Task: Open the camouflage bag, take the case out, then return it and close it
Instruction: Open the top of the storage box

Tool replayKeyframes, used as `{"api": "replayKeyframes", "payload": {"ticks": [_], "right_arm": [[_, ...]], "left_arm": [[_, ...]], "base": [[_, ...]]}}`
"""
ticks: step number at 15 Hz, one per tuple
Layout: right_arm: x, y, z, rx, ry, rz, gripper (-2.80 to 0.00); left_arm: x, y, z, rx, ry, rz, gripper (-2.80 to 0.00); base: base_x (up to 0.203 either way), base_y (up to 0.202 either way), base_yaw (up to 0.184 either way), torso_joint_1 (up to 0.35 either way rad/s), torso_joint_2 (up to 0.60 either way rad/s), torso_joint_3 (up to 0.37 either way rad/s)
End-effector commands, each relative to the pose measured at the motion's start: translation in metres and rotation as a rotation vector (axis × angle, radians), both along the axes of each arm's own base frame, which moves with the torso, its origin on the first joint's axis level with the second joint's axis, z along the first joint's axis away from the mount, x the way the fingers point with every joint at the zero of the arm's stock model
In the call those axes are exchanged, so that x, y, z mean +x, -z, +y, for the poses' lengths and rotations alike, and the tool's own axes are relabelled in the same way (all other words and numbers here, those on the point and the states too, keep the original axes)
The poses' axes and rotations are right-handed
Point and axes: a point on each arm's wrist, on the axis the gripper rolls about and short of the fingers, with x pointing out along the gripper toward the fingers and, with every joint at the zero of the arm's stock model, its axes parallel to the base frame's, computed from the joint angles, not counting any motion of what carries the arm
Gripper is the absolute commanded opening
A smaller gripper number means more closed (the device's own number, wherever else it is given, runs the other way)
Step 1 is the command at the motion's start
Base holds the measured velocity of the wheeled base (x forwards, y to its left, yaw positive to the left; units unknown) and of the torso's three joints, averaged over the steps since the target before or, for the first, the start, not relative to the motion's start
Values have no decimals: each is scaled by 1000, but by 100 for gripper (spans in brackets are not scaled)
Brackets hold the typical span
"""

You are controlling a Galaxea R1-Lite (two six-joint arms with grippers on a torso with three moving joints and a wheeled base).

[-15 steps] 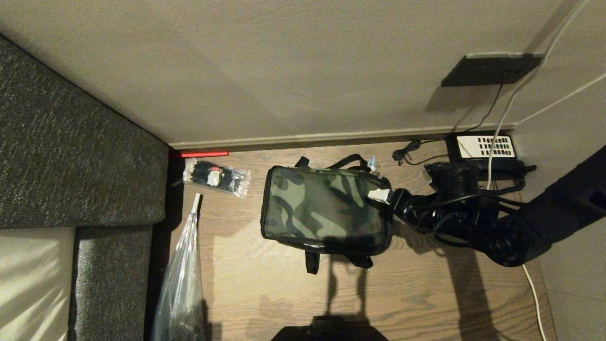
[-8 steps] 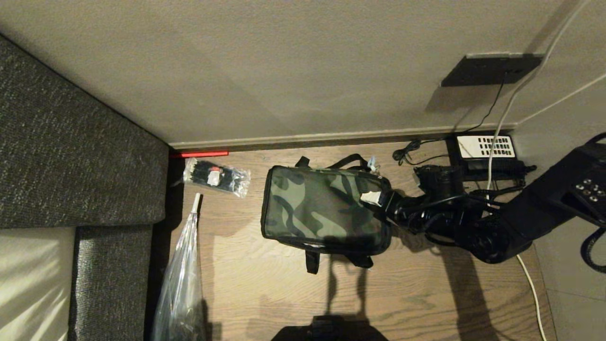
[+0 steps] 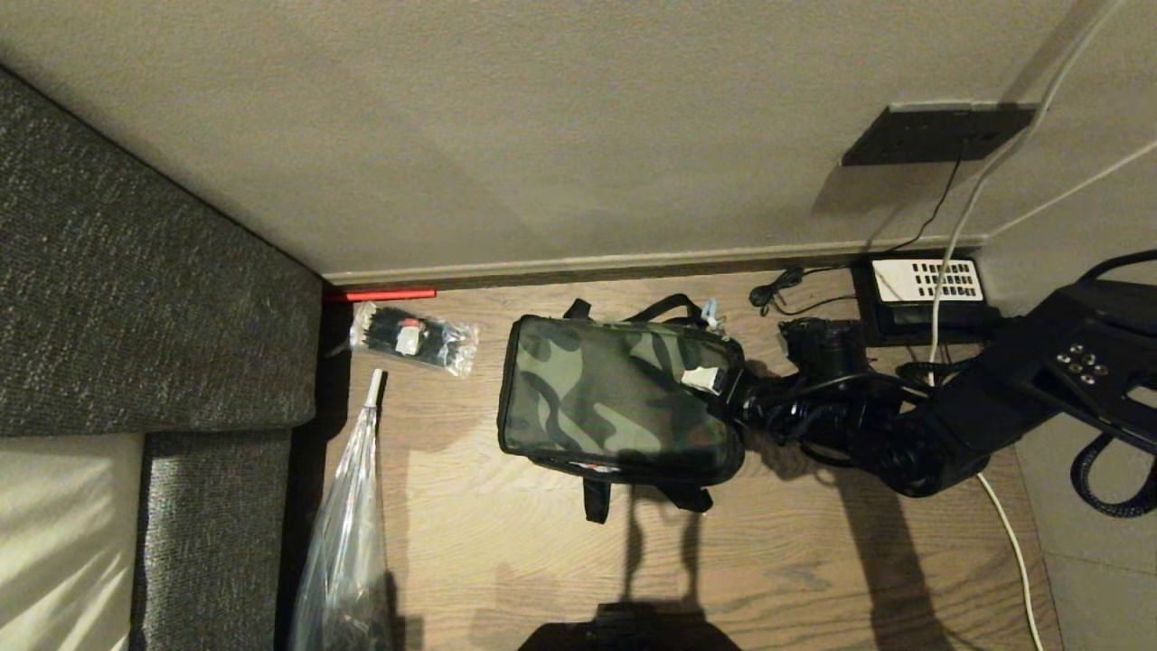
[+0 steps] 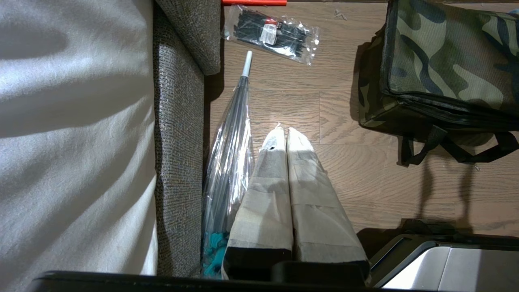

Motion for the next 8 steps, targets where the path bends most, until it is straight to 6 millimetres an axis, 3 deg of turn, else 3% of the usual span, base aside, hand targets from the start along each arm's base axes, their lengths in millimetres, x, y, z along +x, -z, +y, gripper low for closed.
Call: {"api": "replayKeyframes", "payload": {"ticks": [1, 8], "right_arm": [[4, -1, 3, 24, 5, 6, 0], [2, -18, 9, 184, 12, 66, 0]], "left_arm": [[0, 0, 0, 0, 0, 2, -280], [0, 0, 0, 0, 0, 2, -280]], "base": [[0, 0, 0, 0, 0, 0], [0, 0, 0, 0, 0, 0]]}}
